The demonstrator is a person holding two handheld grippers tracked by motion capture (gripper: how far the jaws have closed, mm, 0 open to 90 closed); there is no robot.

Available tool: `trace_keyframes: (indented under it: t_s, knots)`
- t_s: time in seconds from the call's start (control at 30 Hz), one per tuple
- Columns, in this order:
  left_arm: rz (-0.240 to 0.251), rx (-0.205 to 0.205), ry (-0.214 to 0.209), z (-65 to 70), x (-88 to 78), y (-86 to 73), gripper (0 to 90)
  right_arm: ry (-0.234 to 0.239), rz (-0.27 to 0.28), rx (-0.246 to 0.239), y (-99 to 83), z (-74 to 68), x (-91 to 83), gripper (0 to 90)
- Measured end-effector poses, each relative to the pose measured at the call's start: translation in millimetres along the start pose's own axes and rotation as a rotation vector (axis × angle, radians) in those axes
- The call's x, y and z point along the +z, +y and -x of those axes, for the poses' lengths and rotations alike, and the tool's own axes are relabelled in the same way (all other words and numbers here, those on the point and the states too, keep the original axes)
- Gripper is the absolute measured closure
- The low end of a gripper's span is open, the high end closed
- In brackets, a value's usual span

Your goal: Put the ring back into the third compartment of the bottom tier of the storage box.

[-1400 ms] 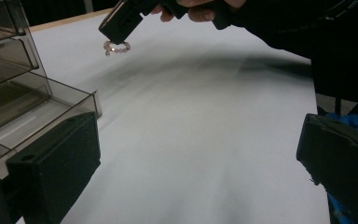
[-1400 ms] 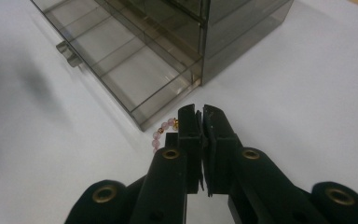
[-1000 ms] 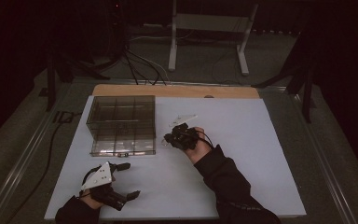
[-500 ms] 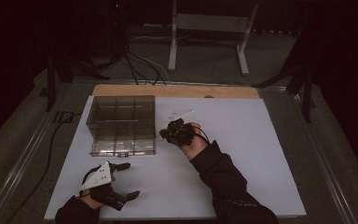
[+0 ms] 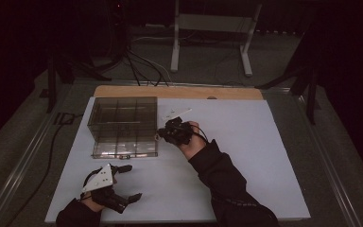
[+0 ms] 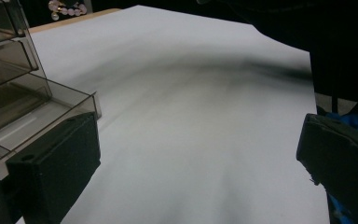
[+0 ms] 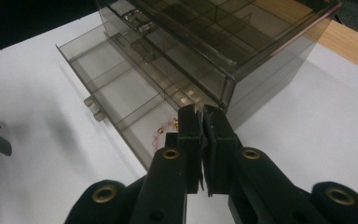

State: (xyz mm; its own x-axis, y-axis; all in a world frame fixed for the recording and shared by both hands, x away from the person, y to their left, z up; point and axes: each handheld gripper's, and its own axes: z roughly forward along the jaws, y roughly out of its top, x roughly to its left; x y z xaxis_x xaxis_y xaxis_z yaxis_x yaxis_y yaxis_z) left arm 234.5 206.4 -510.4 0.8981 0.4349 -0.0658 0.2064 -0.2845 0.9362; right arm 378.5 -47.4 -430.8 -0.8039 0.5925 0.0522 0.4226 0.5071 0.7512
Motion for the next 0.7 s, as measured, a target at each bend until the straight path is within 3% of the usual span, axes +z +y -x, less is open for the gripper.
trace_keyframes:
  t_s: [0.7]
  knots:
    - [0.0, 0.0, -0.002, -0.2, -0.5, 0.0, 0.6, 0.024, 0.008, -0.016, 21.2, -13.5, 16.4, 86.5]
